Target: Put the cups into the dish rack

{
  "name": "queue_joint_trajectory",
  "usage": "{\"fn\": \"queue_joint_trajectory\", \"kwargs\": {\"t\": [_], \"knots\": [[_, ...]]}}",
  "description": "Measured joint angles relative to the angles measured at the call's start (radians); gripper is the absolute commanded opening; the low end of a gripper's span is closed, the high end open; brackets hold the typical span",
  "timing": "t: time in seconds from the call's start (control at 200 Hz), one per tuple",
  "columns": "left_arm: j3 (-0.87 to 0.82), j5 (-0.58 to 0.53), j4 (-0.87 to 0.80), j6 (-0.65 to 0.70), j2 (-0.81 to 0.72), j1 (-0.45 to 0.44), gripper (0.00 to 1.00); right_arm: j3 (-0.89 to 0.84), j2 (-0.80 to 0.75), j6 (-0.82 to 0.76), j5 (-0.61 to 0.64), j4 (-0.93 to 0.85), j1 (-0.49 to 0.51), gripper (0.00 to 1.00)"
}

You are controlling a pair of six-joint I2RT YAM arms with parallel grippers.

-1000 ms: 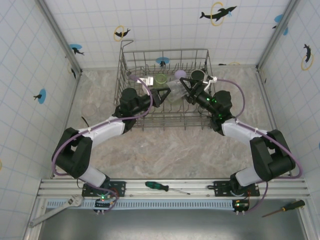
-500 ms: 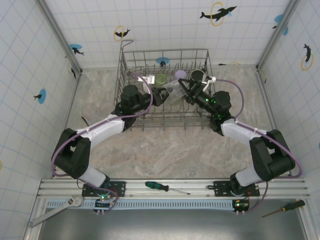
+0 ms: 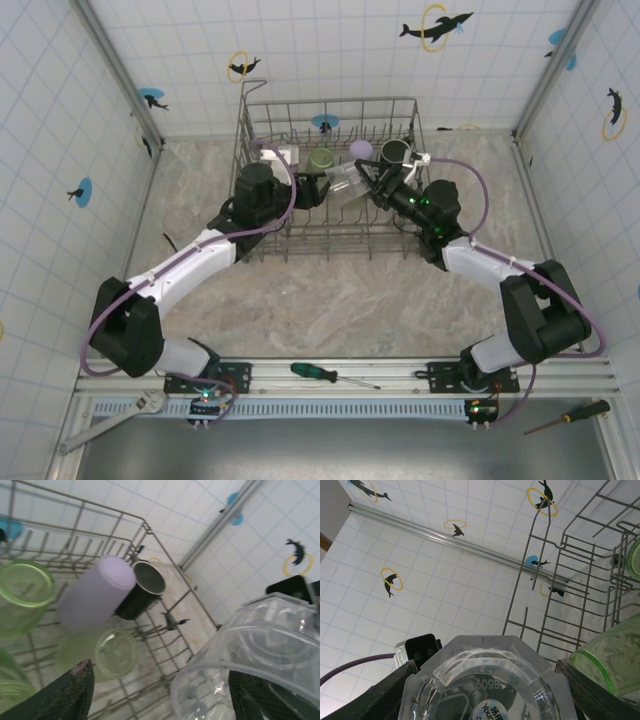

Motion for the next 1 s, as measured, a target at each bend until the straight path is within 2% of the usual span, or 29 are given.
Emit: {"fn": "queue_joint_trajectory", "kwargs": {"t": [0.245,0.295,0.39,0.731,0.996], "knots": [[0.01,-0.092,-0.082,0.043,-0.057,0.0,0.85,0.035,0.0,-0.054,0.005,-0.049,0.002,0.45],[0.012,-0.103,-0.095,0.053,-0.066,0.0,0.92,0.042,0.003,-0.059,0.006,-0.056,0.002,0.45],[0.026,-0.127,-0.133,0.079,-0.076,0.0,0.97,0.07,0.021,-0.069,0.004,-0.071,0.003,0.43],[0.147,-0.272,-0.313,0.229,-0.09,0.007,0.97,0.201,0.082,-0.196,0.0,-0.206,0.018,0.41],[0.184,-0.378,-0.354,0.277,-0.116,0.053,0.97,0.277,0.135,-0.322,0.04,-0.361,0.056,0.38]]}}
